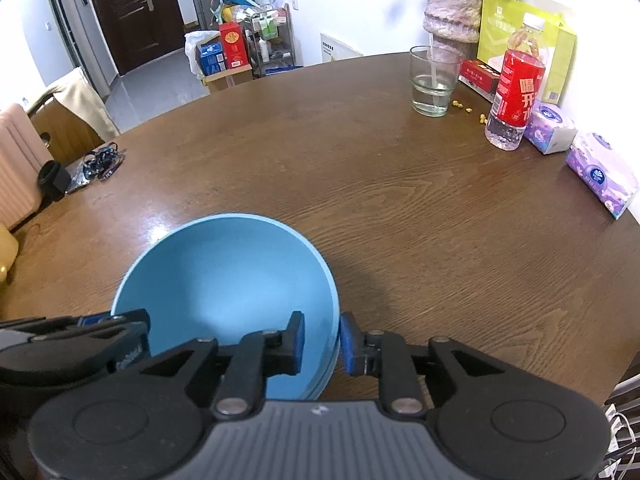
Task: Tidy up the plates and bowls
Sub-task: 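Lower the held blue bowl with both grippers onto the bowl stack, then open both grippers to release the blue bowl onto the stack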
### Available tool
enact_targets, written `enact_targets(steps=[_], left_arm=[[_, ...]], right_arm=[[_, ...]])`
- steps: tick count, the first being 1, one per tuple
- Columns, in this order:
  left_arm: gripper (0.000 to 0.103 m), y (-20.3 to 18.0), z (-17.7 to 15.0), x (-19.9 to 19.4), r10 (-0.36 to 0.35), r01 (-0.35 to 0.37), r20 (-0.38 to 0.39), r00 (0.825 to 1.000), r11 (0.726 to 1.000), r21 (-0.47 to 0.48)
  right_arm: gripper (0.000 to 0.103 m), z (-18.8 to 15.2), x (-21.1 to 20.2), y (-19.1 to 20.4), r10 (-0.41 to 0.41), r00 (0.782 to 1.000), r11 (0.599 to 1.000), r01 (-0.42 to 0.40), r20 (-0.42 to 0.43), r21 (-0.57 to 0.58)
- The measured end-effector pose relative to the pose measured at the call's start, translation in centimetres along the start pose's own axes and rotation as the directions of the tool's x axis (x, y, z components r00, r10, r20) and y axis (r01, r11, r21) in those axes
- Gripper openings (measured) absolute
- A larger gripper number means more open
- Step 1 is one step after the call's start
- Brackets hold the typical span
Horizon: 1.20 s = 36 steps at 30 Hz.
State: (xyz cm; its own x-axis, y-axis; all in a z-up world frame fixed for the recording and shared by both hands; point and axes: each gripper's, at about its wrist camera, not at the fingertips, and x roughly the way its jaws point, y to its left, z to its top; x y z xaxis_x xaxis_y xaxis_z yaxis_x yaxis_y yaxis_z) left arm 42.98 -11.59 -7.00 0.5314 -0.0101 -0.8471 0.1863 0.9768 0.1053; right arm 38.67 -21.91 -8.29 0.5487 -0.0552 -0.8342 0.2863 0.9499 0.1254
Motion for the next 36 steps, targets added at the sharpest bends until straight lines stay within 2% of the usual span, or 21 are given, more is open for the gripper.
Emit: enact_targets(steps=[1,3,4,5,6,8,9,11,13,16,25,36], left_arm=[[0.015,0.0,0.1,-0.1,0.001,-0.001,0.004,1.0,1.0,0.001],[0.033,0.2,0.2,-0.5,0.0,0.0,0.012,1.0,1.0,-0.004],[0.049,0.3,0.3,-0.7,0.004,-0.004,0.021,1.0,1.0,-0.011],[0.057,0.4,0.4,-0.9,0.017,-0.016,0.031,0.999,1.0,-0.016],[0.06,0.5,0.5,-1.1,0.029,-0.028,0.038,0.999,0.999,-0.018],[0.072,0.8,0.6,-1.3,0.043,-0.042,0.046,0.998,0.999,-0.028],[0.074,1.0,0.7,-1.4,0.045,-0.044,0.05,0.998,0.998,-0.035],[0.083,1.5,0.8,-1.6,0.045,-0.042,0.054,0.998,0.998,-0.05],[0.089,1.9,0.9,-1.8,0.04,-0.036,0.055,0.998,0.997,-0.064],[0.101,2.5,0.8,-2.1,0.035,-0.03,0.062,0.997,0.996,-0.078],[0.103,3.8,-0.3,-3.9,-0.008,0.016,0.071,0.997,0.994,-0.11],[0.103,5.3,-3.4,-6.2,-0.028,0.039,0.077,0.997,0.988,-0.152]], right_arm=[[0.026,0.0,0.0,-0.1,0.003,1.0,1.0,-0.003,0.0,0.003],[0.042,0.0,-0.2,-0.3,0.009,1.0,1.0,-0.009,0.005,0.011],[0.055,0.1,-0.3,-0.4,0.014,1.0,1.0,-0.014,0.011,0.015],[0.059,0.1,-0.5,-0.5,0.011,1.0,1.0,-0.011,0.016,0.019],[0.061,0.2,-0.6,-0.7,0.01,1.0,1.0,-0.011,0.02,0.022],[0.072,0.3,-0.9,-1.0,0.008,1.0,0.999,-0.009,0.026,0.031],[0.075,0.3,-1.0,-1.3,0.006,1.0,0.999,-0.007,0.029,0.036],[0.088,0.3,-1.2,-1.7,0.009,0.999,0.999,-0.01,0.033,0.046],[0.096,0.2,-1.4,-2.0,0.014,0.999,0.998,-0.016,0.032,0.053],[0.103,0.0,-1.8,-2.5,0.028,0.999,0.998,-0.03,0.035,0.063],[0.103,-1.0,-4.4,-2.8,0.086,0.994,0.995,-0.09,0.072,0.047],[0.103,-3.3,-7.0,-3.2,0.093,0.99,0.995,-0.095,0.109,0.012]])
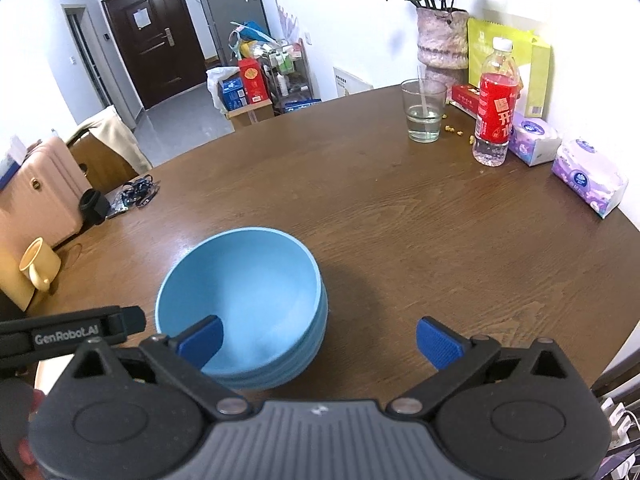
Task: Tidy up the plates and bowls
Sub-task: 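Open both grippers to release the blue bowl onto the stack, then move both open grippers to the rim of the blue bowl stack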
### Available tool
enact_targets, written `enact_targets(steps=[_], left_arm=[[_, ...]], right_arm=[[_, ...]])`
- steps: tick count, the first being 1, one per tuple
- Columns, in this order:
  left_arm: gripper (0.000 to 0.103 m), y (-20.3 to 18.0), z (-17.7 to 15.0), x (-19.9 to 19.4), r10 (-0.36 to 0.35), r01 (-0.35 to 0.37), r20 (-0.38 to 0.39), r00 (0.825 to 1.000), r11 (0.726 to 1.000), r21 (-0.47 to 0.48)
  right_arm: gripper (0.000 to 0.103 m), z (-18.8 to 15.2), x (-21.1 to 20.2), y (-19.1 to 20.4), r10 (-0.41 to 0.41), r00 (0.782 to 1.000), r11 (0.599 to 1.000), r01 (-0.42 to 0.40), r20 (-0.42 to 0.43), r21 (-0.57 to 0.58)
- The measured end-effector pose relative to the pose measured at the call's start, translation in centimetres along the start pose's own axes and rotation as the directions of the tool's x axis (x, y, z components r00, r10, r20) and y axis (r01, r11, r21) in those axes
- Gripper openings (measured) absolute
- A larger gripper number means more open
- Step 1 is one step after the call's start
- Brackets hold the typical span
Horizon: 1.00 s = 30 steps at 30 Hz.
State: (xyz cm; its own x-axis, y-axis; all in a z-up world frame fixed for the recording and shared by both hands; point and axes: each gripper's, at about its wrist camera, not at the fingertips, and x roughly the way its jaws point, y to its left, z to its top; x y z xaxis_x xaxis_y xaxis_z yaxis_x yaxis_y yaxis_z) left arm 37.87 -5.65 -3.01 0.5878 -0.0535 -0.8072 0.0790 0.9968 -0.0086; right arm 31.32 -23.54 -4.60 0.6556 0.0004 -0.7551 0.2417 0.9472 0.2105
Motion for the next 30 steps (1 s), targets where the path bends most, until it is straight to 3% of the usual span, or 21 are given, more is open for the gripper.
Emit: enact_targets(steps=[16,30], left_arm=[[0.103,1.1,-2.4,-2.9,0.034,-0.033,0.011,0.999,0.996,-0.08],[0.103,1.6,-1.7,-3.3,0.034,-0.031,0.03,0.999,0.996,-0.08]], right_arm=[[0.103,-1.5,-1.4,-1.1,0.038,0.999,0.999,-0.037,0.006,-0.011],[0.103,-1.1,-1.1,-1.3,0.056,0.998,0.998,-0.056,-0.004,0.011]])
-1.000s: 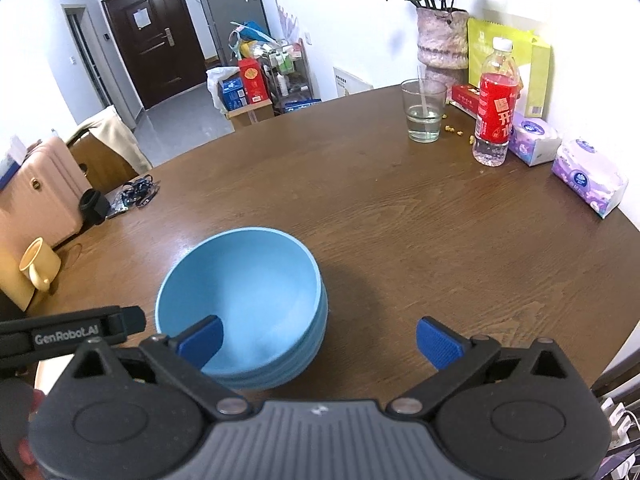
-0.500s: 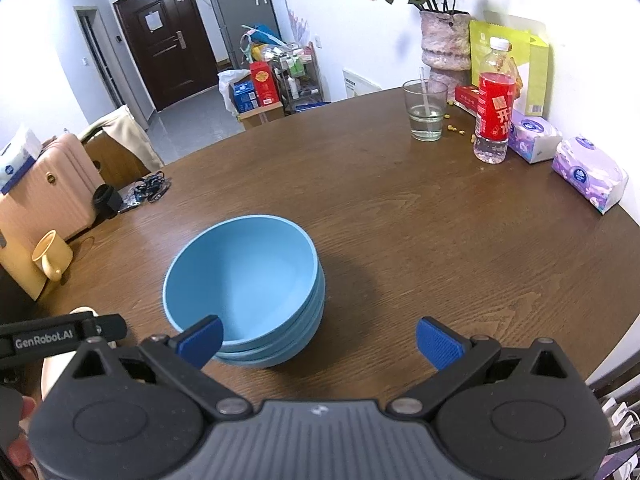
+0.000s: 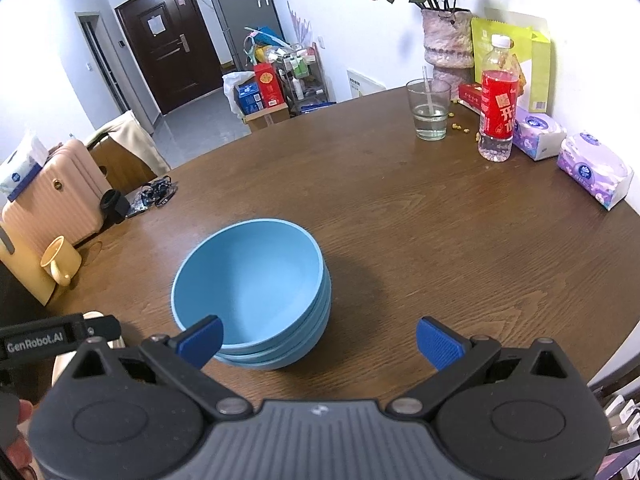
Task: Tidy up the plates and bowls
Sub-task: 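Move both open grippers to the rim of the blue bowl stack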
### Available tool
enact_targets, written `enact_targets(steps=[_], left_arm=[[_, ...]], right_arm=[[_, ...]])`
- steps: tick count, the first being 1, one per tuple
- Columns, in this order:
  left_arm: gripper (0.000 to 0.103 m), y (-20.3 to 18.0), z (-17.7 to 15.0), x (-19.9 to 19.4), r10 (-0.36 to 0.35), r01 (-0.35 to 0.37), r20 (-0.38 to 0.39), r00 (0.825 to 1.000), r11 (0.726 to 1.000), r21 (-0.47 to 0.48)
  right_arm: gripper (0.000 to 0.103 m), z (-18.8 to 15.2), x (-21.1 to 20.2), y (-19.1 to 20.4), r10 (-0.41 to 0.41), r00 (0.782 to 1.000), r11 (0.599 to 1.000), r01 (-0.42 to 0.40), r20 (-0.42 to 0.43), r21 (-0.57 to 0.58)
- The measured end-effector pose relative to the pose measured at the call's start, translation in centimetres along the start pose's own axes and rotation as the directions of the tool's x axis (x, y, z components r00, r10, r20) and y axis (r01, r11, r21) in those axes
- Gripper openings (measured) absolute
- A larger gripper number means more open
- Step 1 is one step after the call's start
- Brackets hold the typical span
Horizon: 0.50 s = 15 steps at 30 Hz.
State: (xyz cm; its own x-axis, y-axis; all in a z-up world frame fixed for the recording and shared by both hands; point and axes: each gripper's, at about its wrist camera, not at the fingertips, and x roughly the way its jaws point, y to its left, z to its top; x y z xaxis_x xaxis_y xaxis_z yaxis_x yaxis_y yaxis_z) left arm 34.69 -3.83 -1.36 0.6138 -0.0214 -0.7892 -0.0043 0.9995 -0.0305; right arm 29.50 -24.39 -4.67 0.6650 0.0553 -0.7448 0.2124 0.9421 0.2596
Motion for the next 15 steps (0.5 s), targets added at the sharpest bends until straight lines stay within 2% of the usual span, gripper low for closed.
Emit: enact_targets(steps=[15], left_arm=[[0.103,-0.1,3.4,3.8,-0.073,0.075,-0.047,0.996,0.996,0.041]], right_arm=[[0.101,2.0,2.5,0.3,0.014,1.0,0.996,-0.013,-0.009,0.089]])
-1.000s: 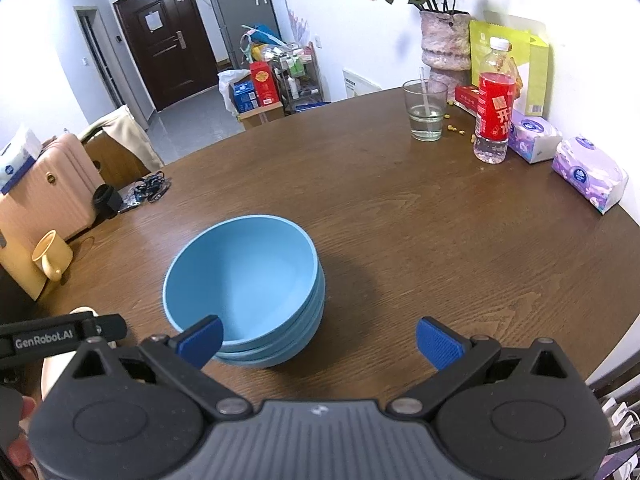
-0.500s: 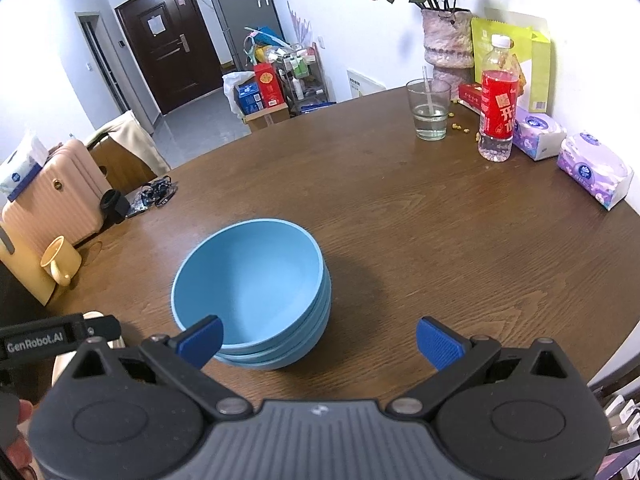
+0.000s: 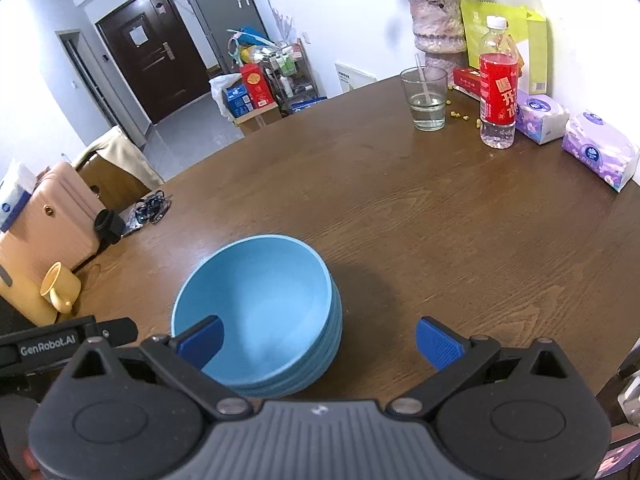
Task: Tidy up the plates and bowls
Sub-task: 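Move both open grippers to the rim of the blue bowl stack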
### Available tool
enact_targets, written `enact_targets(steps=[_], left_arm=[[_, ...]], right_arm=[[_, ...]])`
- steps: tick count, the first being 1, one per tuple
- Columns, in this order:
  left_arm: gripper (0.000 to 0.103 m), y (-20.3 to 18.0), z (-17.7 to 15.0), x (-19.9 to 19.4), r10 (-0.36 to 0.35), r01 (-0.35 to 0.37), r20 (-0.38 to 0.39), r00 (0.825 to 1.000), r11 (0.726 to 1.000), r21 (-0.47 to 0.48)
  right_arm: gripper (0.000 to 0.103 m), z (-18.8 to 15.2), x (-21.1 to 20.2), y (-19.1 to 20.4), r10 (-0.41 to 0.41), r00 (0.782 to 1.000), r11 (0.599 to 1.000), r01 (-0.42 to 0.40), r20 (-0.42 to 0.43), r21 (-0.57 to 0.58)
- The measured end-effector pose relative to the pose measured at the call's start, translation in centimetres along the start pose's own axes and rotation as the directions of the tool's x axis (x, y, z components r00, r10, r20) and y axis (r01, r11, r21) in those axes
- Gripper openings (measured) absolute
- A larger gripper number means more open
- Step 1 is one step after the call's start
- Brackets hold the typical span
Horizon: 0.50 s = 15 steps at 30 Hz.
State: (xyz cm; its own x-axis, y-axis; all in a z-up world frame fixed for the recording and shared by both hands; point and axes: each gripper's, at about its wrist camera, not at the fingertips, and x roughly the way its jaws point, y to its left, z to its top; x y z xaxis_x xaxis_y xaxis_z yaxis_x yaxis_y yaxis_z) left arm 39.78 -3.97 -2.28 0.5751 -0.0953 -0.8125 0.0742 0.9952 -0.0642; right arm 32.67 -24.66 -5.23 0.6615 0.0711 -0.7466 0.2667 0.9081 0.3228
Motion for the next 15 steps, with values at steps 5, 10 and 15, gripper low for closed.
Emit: enact_targets(steps=[5,10,15], left_arm=[[0.103,-0.3,1.1,1.6,-0.033,0.033,-0.031,0.999,0.999,0.012],[0.103,-0.7,1.9,2.9,-0.05,0.052,-0.055,0.997,0.998,0.032],[0.103,-1.4,2.4,4.6,-0.068,0.073,-0.089,0.994,0.996,0.048]], right_arm=[[0.095,1.0,1.5,-0.1,0.025,0.999,0.998,-0.024,-0.029,0.05],[0.091,1.6,2.9,0.3,0.013,0.999,0.998,-0.01,-0.047,0.063],[0.09,1.9,4.4,-0.4,-0.014,0.997,0.996,0.021,-0.078,0.087]])
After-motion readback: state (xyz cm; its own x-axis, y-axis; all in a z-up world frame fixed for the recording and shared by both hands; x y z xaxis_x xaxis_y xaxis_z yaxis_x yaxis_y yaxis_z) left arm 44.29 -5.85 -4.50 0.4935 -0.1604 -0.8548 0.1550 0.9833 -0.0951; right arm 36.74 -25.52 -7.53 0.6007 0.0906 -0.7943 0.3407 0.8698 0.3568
